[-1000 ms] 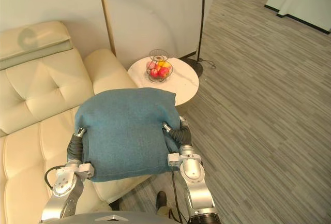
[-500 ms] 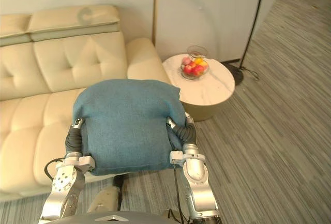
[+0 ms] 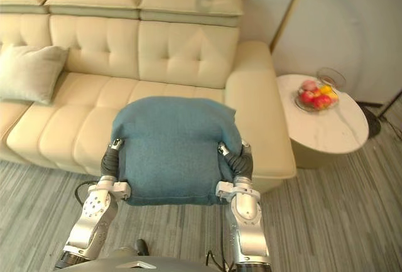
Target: Pick up cushions and gather them together orderly.
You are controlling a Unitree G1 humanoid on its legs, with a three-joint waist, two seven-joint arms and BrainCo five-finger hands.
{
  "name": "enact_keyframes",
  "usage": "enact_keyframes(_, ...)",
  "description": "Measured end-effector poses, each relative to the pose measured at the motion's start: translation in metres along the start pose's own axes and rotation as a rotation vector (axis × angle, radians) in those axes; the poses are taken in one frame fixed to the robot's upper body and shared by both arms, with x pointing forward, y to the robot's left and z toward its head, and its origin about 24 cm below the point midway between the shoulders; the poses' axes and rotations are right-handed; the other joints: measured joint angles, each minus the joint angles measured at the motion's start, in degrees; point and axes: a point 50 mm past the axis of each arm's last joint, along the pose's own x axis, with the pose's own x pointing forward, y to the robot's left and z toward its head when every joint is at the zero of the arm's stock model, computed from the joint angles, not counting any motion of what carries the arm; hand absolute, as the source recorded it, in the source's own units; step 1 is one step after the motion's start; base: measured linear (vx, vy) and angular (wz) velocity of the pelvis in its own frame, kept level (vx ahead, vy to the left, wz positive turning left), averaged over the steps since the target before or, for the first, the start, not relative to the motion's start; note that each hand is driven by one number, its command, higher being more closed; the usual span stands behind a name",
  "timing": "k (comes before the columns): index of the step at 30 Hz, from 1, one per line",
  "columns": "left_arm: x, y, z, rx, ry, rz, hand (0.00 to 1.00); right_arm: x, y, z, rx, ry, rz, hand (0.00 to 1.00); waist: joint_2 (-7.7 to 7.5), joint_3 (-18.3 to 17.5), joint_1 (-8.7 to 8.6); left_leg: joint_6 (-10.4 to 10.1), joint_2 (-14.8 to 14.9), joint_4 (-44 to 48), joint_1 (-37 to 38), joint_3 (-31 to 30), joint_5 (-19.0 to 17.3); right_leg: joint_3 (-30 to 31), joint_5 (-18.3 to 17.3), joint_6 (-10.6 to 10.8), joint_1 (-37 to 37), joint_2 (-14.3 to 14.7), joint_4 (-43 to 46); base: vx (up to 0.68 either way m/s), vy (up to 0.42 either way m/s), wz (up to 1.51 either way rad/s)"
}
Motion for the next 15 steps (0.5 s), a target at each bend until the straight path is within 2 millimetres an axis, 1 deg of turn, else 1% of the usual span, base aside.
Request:
enact_keyframes(2,-0.005,0.008,-0.005,0.004,0.02,0.028,1.0,0.0,0.005,-0.008,0.004,0.036,0.024,1.0,-0.03,0.03,0.84,0.77,-0.5,0.4,-0.02,-0.08,-0.43,0.54,1.4,0.6,0.32,-0.2,-0.2,-0.05,0.11,0.1)
enact_keyframes(4,-0.009,0.01,-0.009,0.002,0.038,0.037,1.0,0.0,0.007,-0.009,0.004,0.039,0.035,1.0,-0.22,0.16,0.95,1.1,-1.19,0.31,-0.07,-0.33,-0.42,0.48,0.92,0.4,-0.44,-1.35,1.82,-0.1,0.078,0.08)
enact_keyframes(5,-0.01,0.011,-0.01,0.001,0.042,0.037,1.0,0.0,0.008,-0.009,0.004,0.037,0.036,1.0,-0.68,0.44,0.97,1.52,-1.97,0.48,-0.04,-0.29,-0.66,0.37,-0.73,-0.22,-1.14,-2.68,4.07,-0.11,0.059,0.17)
enact_keyframes(6,-0.01,0.01,-0.009,-0.001,0.04,0.034,1.0,0.0,0.007,-0.009,0.002,0.037,0.036,1.0,-1.6,1.01,0.63,1.79,-3.08,0.71,-0.02,-0.53,-1.6,0.24,-3.12,-0.92,-2.01,-4.52,7.64,-0.13,0.068,0.3)
enact_keyframes(7,-0.01,0.009,-0.008,-0.003,0.035,0.031,1.0,0.001,0.006,-0.008,-0.003,0.035,0.037,1.0,-2.32,1.75,0.2,2.43,-4.05,1.02,-0.25,-1.51,-2.29,0.48,-4.55,-3.34,-3.21,-5.94,12.63,-0.13,0.057,0.36)
enact_keyframes(8,-0.01,0.009,-0.008,-0.004,0.034,0.029,1.0,0.001,0.006,-0.008,-0.006,0.035,0.038,1.0,-2.54,2.06,0.0,2.71,-4.35,1.24,-0.09,-1.77,-2.47,0.95,-4.5,-4.56,-3.88,-6.49,14.98,-0.13,0.083,0.39)
enact_keyframes(9,-0.011,0.009,-0.009,-0.003,0.039,0.025,1.0,0.001,0.005,-0.01,-0.01,0.041,0.037,1.0,-2.9,2.35,-0.34,3.18,-4.88,1.35,0.19,-2.69,-2.68,3.59,-3.11,-7.2,-6.25,-7.4,20.87,-0.1,0.117,0.47)
enact_keyframes(10,-0.011,0.01,-0.009,-0.002,0.04,0.025,1.0,0.001,0.006,-0.012,-0.013,0.053,0.039,1.0,-3.08,3.01,-0.74,3.98,-5.13,0.99,1.14,-4.12,-2.61,7.99,-0.88,-9.88,-10.35,-7.48,28.36,-0.03,0.122,0.55)
enact_keyframes(11,-0.011,0.011,-0.009,0.001,0.039,0.027,1.0,0.001,0.007,-0.016,-0.014,0.066,0.043,1.0,-2.66,3.35,-1.12,4.37,-5.09,0.79,1.36,-5.14,-2.56,10.0,-2.12,-8.69,-12.02,-6.45,30.34,0.04,0.078,0.55)
enact_keyframes(12,-0.011,0.013,-0.008,0.005,0.037,0.031,1.0,0.001,0.009,-0.018,-0.016,0.077,0.053,1.0,-3.05,3.21,-1.18,5.1,-4.93,-0.02,1.49,-6.42,-2.22,11.72,-5.05,-6.65,-13.61,-4.09,30.39,0.07,0.044,0.47)
enact_keyframes(13,-0.011,0.015,-0.008,0.006,0.035,0.038,1.0,0.002,0.011,-0.017,-0.015,0.07,0.064,1.0,-3.01,3.49,-1.0,5.5,-4.97,-0.91,1.59,-7.23,-1.98,12.56,-7.09,-5.28,-15.64,-0.7,27.65,0.05,0.029,0.36)
enact_keyframes(14,-0.011,0.015,-0.008,0.006,0.035,0.039,1.0,0.003,0.012,-0.016,-0.015,0.066,0.068,1.0,-2.84,3.64,-1.01,5.61,-4.98,-0.94,1.59,-7.41,-1.91,12.63,-7.25,-4.97,-16.17,0.38,26.31,0.04,0.037,0.27)
enact_keyframes(15,-0.01,0.015,-0.007,0.006,0.035,0.041,1.0,0.005,0.012,-0.015,-0.017,0.06,0.076,1.0,-2.49,3.94,-0.99,5.78,-5.07,-0.95,1.75,-7.69,-1.81,12.6,-7.13,-4.74,-17.26,2.34,23.82,0.05,0.03,0.18)
